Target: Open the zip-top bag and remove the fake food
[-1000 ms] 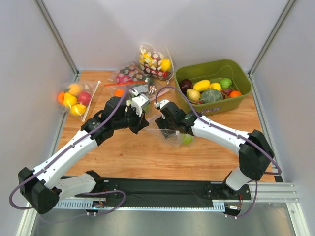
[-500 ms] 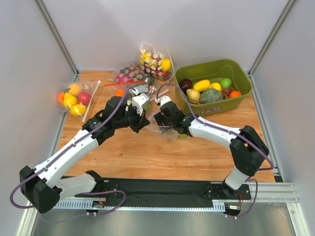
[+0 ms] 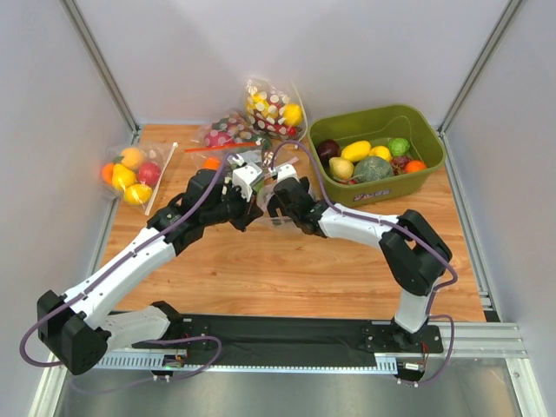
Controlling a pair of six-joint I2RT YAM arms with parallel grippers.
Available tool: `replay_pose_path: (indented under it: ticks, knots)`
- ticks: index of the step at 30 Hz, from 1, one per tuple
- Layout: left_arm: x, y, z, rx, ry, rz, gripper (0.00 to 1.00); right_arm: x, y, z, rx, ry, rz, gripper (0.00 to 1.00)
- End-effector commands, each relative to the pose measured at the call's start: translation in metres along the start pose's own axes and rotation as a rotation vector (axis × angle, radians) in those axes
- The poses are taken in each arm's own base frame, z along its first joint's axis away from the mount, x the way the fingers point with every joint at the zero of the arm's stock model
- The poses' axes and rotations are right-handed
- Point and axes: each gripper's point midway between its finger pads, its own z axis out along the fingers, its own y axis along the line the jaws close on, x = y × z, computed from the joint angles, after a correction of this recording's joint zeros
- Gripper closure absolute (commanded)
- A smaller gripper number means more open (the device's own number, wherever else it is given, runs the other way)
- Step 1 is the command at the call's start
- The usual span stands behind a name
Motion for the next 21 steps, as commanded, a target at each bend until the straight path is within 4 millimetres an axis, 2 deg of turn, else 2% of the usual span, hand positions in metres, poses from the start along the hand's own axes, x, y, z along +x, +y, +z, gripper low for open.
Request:
replay_pose_path:
  ticks: [1, 6, 7, 12, 16, 20, 21]
  knots:
    - [-0.007, -0.020, -0.016, 0.086, -0.018, 0.015, 1.00, 0.005, -0.069, 0.020, 0.270, 0.015, 0.091, 0.03]
    - [-0.008, -0.031, -0.016, 0.147, -0.024, 0.012, 1.00, -0.008, -0.073, 0.037, 0.296, -0.017, 0.114, 0.00]
    - [-0.008, -0.032, -0.016, 0.154, -0.025, 0.013, 1.00, -0.017, -0.074, 0.040, 0.298, -0.033, 0.126, 0.00]
    - [-0.011, -0.041, -0.020, 0.200, -0.038, 0.027, 1.00, -0.029, -0.092, 0.058, 0.341, -0.045, 0.166, 0.00]
    - [-0.012, -0.045, -0.021, 0.220, -0.045, 0.033, 1.00, -0.041, -0.099, 0.063, 0.328, -0.071, 0.194, 0.01]
    - [-0.009, -0.043, -0.018, 0.214, -0.032, 0.033, 1.00, -0.046, -0.091, 0.066, 0.259, -0.070, 0.189, 0.11]
    - [-0.009, -0.043, -0.018, 0.212, -0.031, 0.032, 1.00, -0.046, -0.087, 0.066, 0.240, -0.068, 0.188, 0.20]
